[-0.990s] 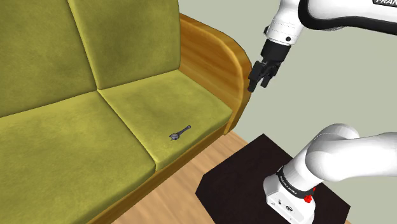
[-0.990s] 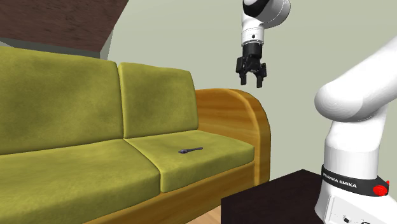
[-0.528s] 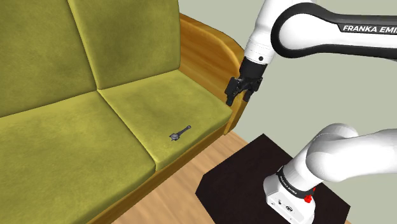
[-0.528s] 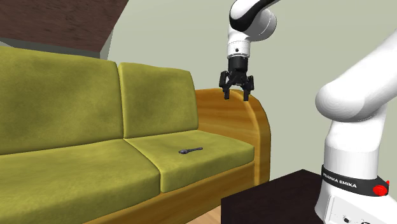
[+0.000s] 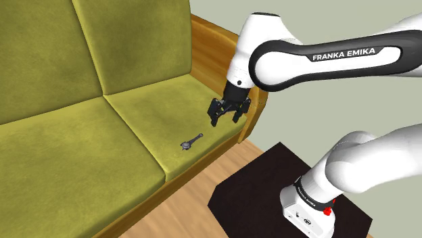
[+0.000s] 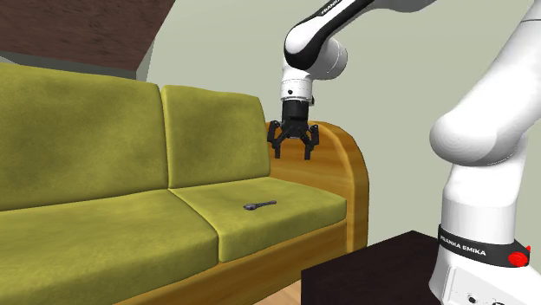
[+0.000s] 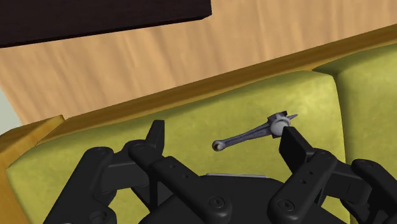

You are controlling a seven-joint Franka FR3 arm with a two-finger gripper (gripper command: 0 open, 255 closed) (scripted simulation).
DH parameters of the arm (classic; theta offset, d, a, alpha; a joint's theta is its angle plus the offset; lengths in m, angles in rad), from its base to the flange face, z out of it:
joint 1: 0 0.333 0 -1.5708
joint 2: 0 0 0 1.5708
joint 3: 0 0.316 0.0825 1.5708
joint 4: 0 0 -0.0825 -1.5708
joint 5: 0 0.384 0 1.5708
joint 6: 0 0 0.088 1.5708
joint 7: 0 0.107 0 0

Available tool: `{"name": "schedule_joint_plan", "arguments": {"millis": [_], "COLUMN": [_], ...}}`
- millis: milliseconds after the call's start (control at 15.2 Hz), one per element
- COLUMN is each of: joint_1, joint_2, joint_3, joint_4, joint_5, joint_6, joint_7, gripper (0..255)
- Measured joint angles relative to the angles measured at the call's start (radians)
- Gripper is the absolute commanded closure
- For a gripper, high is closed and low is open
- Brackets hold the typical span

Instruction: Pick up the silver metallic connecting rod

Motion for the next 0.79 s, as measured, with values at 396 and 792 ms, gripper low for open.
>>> {"name": "schedule_joint_plan", "arguments": {"millis": [396, 792], "joint_1": [-0.033, -0.070], "joint_2": [0.217, 0.477], "joint_3": [0.138, 0.229], "joint_4": [0.051, 0.159], "joint_5": [-0.038, -0.218], "joint_6": [0.197, 0.346], "joint_7": [0.201, 0.458], "gripper": [0, 0]}}
